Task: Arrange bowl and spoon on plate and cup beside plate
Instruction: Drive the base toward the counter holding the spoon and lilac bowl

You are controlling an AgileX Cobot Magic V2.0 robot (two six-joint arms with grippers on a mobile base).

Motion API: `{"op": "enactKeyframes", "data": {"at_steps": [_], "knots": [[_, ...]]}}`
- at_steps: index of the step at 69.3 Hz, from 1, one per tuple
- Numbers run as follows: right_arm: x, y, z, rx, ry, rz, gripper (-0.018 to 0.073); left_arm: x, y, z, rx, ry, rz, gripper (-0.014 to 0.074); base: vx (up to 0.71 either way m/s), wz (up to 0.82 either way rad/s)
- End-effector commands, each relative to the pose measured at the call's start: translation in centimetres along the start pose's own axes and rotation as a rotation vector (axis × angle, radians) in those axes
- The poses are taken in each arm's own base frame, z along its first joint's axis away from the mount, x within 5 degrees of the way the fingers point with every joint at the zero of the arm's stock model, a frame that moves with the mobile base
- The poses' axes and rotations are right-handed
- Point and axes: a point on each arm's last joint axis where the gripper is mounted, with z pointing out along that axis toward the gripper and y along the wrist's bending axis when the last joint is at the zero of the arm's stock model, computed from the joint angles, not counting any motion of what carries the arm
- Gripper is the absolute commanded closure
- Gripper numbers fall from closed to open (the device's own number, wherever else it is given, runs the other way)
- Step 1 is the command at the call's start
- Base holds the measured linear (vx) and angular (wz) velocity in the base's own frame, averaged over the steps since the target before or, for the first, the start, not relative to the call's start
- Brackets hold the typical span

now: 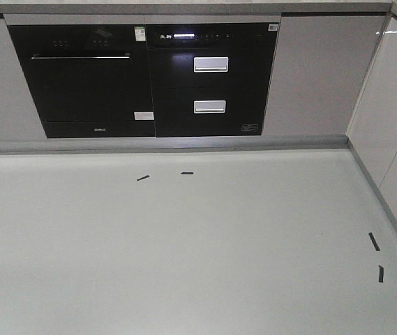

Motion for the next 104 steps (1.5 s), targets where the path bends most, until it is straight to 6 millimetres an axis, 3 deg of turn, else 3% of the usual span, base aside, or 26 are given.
{"op": "enactKeyframes", "data": {"at_steps": [1,104], "knots": [[-0.39,-0.06,0.14,0.008,-0.048,-0.007,0.0568,-0.93,-0.06,-0.18,0.006,-0.087,-0.007,0.0603,0.00,0.00],[-0.39,-0.06,0.14,0.008,-0.048,-0.007,0.0566,-0.93,-0.06,-0.18,0.006,-0.087,-0.007,0.0603,0.02,0.01]]}}
